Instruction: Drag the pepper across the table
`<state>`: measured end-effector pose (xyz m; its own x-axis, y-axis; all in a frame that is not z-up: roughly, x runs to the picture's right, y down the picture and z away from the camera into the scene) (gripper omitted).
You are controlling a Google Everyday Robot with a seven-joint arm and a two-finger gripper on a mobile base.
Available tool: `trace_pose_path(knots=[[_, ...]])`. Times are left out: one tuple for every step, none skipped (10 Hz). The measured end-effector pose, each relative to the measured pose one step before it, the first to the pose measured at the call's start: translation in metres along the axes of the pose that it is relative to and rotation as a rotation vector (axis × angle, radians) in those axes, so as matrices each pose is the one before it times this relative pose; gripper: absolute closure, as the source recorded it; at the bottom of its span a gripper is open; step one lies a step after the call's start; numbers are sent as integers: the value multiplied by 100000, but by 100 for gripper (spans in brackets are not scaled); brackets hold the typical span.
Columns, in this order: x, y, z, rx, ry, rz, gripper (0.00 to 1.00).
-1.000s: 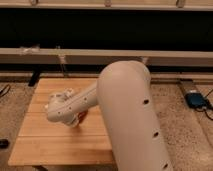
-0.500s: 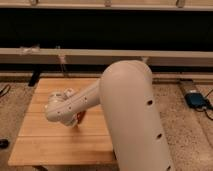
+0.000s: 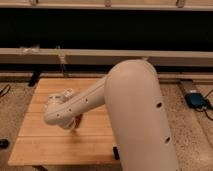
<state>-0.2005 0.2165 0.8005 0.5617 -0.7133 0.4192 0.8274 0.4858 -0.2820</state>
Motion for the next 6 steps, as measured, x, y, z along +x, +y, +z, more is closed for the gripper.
trace_pose_path(knots=[[-832, 377, -274, 246, -1116, -2541, 100], [-666, 311, -162, -8, -918, -1882, 100], [-729, 264, -199, 24, -1078, -1820, 100], [-782, 268, -207, 91, -1100, -1968, 100], [-815, 329, -175, -42, -1046, -1683, 100], [-853, 417, -111, -154, -888, -1645, 100]])
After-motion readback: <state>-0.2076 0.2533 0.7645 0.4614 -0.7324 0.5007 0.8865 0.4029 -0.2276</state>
